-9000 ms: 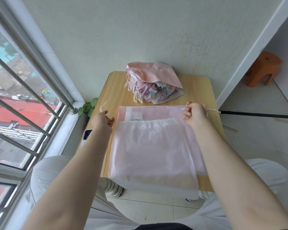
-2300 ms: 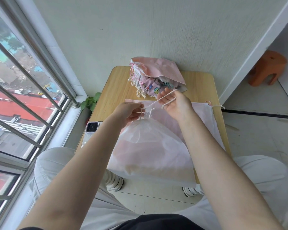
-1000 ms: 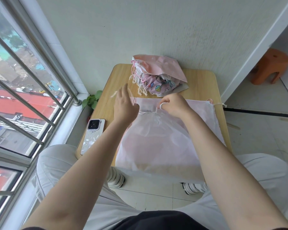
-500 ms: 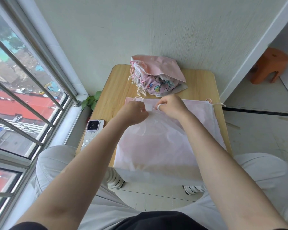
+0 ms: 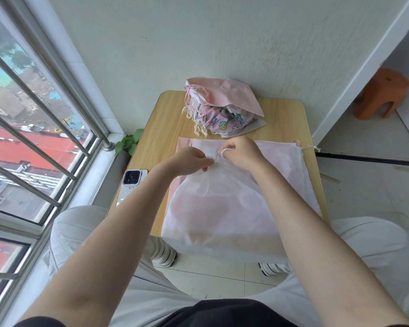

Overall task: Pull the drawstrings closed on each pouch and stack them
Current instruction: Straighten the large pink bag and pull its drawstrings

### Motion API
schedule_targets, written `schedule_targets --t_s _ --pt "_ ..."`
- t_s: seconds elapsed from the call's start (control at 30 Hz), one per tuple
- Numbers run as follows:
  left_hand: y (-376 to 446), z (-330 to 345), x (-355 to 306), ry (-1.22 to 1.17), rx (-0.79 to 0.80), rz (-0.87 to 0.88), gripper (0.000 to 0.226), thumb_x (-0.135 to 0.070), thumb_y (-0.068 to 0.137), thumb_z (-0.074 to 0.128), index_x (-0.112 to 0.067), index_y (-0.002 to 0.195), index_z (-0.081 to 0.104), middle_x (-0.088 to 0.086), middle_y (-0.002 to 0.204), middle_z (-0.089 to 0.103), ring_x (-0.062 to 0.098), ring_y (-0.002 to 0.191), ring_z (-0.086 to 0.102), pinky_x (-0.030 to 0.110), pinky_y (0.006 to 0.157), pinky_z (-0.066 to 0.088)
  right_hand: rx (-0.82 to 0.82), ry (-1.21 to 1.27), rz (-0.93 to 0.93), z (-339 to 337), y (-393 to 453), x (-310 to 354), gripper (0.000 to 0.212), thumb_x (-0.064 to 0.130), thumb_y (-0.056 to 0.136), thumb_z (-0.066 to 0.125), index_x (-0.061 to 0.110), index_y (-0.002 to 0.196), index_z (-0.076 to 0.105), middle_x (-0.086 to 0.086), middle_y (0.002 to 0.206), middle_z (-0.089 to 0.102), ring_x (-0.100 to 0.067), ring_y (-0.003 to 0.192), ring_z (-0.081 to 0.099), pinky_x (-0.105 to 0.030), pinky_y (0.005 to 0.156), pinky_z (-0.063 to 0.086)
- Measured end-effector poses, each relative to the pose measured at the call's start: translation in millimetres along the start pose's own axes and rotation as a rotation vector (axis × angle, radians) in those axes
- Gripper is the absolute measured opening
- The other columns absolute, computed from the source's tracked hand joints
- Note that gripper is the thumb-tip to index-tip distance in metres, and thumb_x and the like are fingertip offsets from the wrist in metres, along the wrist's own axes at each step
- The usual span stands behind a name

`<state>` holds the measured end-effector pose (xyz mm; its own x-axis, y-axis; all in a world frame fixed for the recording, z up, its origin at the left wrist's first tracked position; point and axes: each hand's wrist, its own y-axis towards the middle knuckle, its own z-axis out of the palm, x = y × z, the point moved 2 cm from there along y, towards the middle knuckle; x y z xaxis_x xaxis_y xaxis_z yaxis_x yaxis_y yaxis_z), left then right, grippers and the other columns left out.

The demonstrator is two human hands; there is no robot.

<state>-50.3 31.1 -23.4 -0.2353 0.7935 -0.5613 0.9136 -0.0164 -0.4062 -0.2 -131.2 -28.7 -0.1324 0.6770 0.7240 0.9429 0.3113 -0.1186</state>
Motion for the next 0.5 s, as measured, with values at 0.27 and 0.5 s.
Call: schedule_targets --t_s 0.27,0.5 --pt "0.0 -6.4 24.9 -0.065 -0.143 -0.026 0.028 -0.025 0.096 0.054 -0.012 0.071 0.057 0.000 0.071 0.052 0.018 0.068 0.045 0.028 0.060 0.035 -0.002 -0.058 0.021 7.9 -3.2 -12.8 0.031 0.025 0.083 0.070 0.006 0.062 0.058 0.000 0.062 0.053 -0.016 0.064 0.048 -0.026 0.056 0.035" --pt "-5.2 -2.4 24.3 -0.546 -0.170 -0.042 0.025 -0.030 0.095 0.059 -0.013 0.081 0.071 -0.002 0.063 0.048 0.014 0.056 0.040 0.024 0.055 0.035 -0.043 -0.134 0.047 19.0 -5.8 -9.3 0.017 0.024 0.090 0.059 0.011 0.080 0.062 -0.004 0.084 0.064 -0.028 0.085 0.058 -0.033 0.068 0.045"
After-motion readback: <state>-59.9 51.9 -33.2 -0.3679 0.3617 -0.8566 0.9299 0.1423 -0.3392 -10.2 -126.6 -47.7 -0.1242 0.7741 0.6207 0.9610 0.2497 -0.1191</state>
